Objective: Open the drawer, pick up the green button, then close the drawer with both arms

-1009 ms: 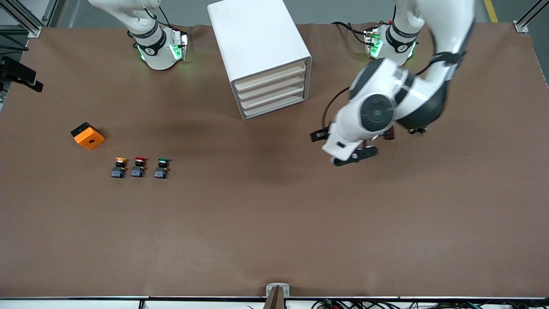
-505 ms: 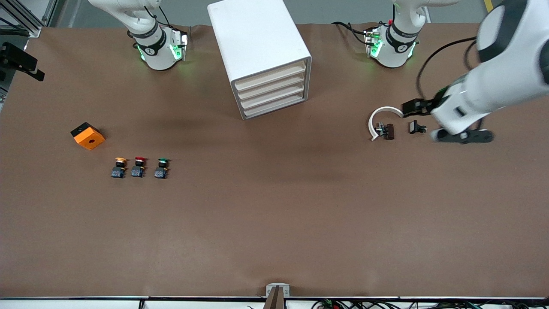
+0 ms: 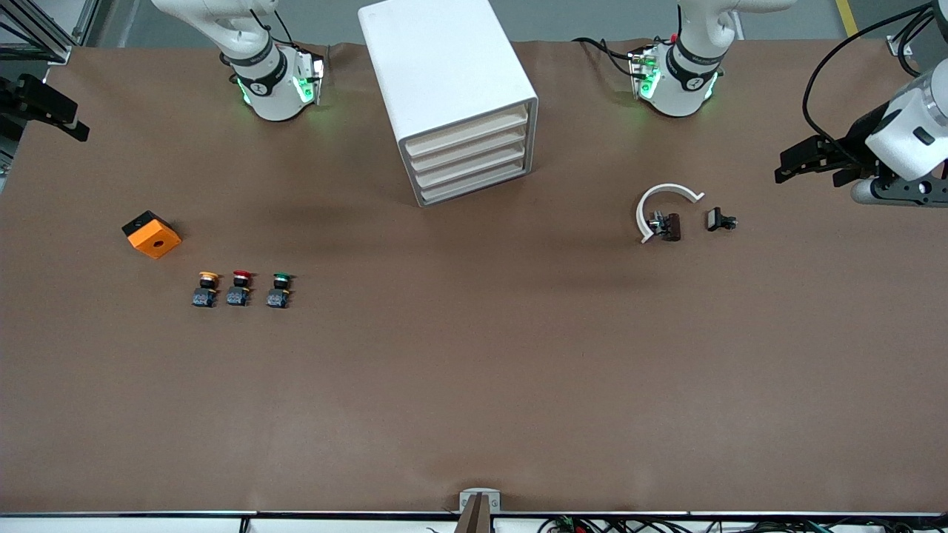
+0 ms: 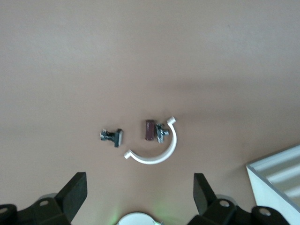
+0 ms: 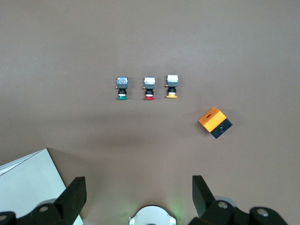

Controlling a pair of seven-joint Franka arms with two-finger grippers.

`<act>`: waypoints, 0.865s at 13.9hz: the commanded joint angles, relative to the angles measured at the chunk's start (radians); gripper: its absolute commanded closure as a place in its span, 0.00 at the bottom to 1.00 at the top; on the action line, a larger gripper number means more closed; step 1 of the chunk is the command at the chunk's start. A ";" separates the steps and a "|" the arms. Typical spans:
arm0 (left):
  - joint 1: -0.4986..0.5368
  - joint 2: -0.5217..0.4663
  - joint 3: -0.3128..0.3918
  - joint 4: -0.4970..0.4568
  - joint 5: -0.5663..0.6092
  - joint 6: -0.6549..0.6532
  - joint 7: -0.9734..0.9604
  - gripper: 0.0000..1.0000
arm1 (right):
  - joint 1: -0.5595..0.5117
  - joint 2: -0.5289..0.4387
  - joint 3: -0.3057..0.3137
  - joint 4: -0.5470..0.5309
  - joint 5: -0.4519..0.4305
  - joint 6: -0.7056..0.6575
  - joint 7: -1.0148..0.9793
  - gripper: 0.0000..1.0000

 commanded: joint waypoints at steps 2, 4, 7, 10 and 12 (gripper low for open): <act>-0.007 -0.117 -0.001 -0.106 0.050 0.070 0.006 0.00 | 0.020 -0.032 -0.032 -0.032 0.011 0.014 0.017 0.00; -0.003 -0.117 0.000 -0.081 0.048 0.069 0.005 0.00 | 0.009 -0.032 -0.031 -0.033 0.011 0.013 0.008 0.00; -0.006 -0.118 -0.009 -0.058 0.048 0.026 -0.023 0.00 | -0.008 -0.035 -0.023 -0.041 0.011 0.013 0.005 0.00; -0.004 -0.115 -0.024 -0.015 0.048 -0.006 -0.046 0.00 | -0.026 -0.035 -0.009 -0.042 0.011 0.011 0.005 0.00; -0.004 -0.114 -0.024 -0.009 0.048 -0.017 -0.046 0.00 | -0.045 -0.035 0.008 -0.042 0.011 0.011 0.004 0.00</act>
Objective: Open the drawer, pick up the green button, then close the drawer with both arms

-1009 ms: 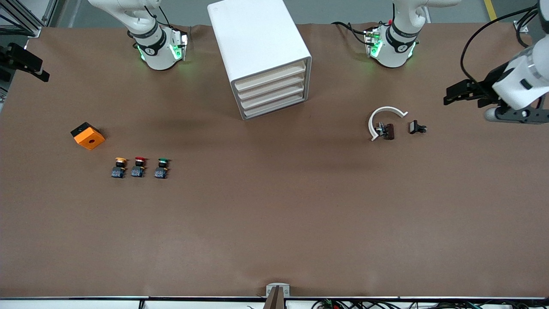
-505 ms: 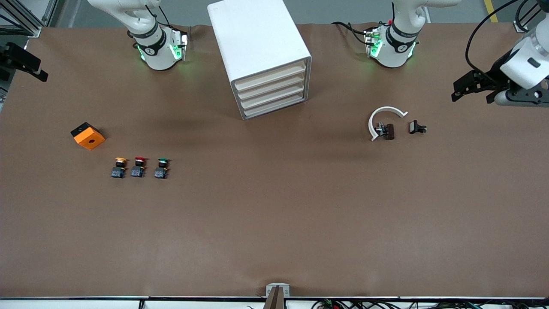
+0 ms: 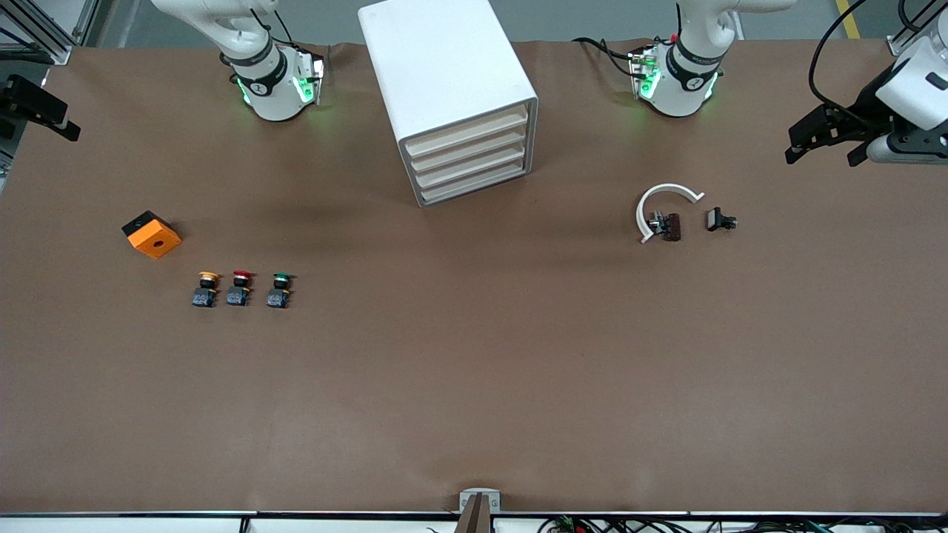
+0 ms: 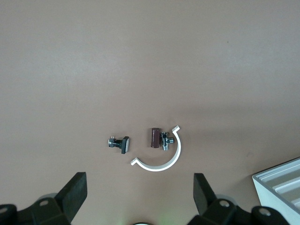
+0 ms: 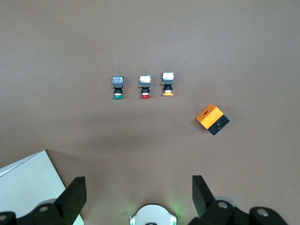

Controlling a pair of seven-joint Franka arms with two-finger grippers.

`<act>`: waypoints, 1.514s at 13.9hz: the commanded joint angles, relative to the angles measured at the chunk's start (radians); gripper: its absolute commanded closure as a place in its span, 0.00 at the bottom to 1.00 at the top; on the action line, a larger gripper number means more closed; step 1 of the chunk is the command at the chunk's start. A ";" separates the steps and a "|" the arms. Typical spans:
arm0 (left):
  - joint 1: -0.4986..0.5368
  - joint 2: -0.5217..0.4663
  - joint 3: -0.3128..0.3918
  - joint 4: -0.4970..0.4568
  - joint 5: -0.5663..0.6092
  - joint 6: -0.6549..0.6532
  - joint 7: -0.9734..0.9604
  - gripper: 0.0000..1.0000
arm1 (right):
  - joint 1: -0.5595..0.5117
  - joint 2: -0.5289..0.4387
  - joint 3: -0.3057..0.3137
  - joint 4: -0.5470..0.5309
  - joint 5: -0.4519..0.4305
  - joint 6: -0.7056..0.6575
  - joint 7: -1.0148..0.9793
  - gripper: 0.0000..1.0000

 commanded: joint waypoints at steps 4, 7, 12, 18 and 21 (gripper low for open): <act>0.001 0.000 -0.001 0.039 0.012 -0.044 -0.011 0.00 | -0.043 -0.029 0.028 -0.029 0.011 0.012 -0.023 0.00; 0.001 0.003 0.000 0.053 0.012 -0.070 -0.013 0.00 | -0.041 -0.029 0.022 -0.029 0.011 0.011 -0.024 0.00; 0.000 0.008 0.000 0.056 0.014 -0.068 -0.026 0.00 | -0.040 -0.029 0.021 -0.029 0.011 0.022 -0.026 0.00; -0.001 0.014 -0.005 0.067 0.017 -0.070 -0.020 0.00 | -0.041 -0.029 0.021 -0.029 0.010 0.031 -0.026 0.00; -0.002 0.014 -0.005 0.068 0.017 -0.070 -0.026 0.00 | -0.040 -0.027 0.021 -0.029 0.010 0.043 -0.026 0.00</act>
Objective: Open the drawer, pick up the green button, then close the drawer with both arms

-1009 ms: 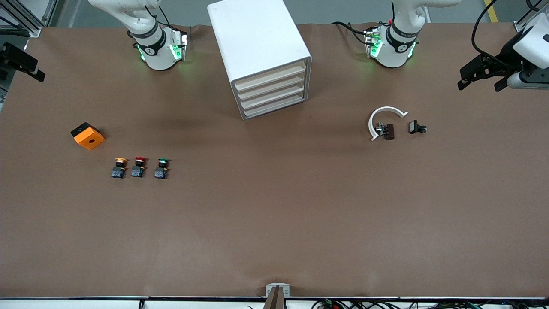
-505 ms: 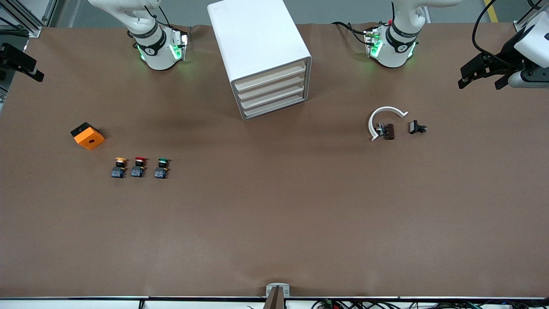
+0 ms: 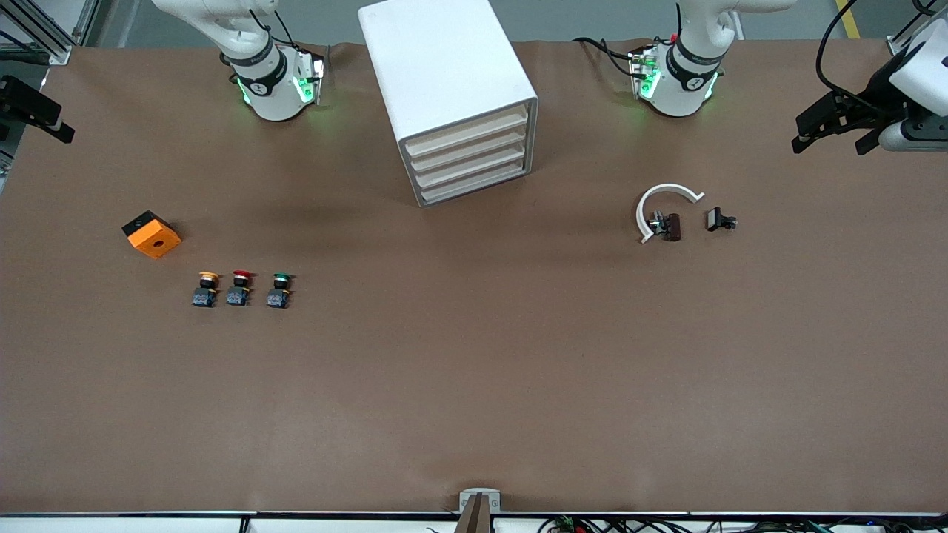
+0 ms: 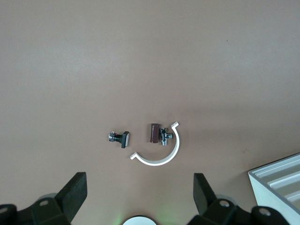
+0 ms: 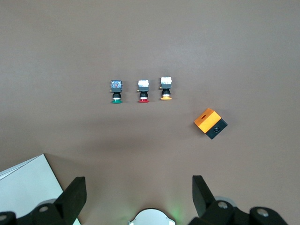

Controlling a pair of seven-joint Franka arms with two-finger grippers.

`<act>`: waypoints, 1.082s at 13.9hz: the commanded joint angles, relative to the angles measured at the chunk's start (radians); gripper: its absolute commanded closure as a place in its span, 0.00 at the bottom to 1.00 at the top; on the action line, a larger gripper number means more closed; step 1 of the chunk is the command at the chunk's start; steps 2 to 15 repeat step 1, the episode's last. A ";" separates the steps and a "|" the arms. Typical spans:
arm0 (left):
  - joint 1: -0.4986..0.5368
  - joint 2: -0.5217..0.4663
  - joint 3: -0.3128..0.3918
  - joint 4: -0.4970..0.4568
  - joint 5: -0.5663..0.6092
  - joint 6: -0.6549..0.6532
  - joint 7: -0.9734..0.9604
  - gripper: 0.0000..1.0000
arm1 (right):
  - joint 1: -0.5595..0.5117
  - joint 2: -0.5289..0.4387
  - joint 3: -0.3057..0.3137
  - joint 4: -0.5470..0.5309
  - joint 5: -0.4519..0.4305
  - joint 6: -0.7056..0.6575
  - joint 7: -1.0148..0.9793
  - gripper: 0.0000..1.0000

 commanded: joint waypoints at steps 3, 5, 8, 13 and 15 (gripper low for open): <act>-0.002 0.010 -0.005 0.031 0.015 -0.020 -0.011 0.00 | -0.019 -0.027 0.010 -0.028 0.011 0.021 -0.014 0.00; -0.002 0.010 -0.005 0.031 0.015 -0.020 -0.011 0.00 | -0.019 -0.027 0.010 -0.028 0.011 0.021 -0.014 0.00; -0.002 0.010 -0.005 0.031 0.015 -0.020 -0.011 0.00 | -0.019 -0.027 0.010 -0.028 0.011 0.021 -0.014 0.00; -0.002 0.010 -0.005 0.031 0.015 -0.020 -0.011 0.00 | -0.019 -0.027 0.010 -0.028 0.011 0.021 -0.014 0.00; -0.002 0.010 -0.005 0.031 0.015 -0.020 -0.011 0.00 | -0.019 -0.027 0.010 -0.028 0.011 0.021 -0.014 0.00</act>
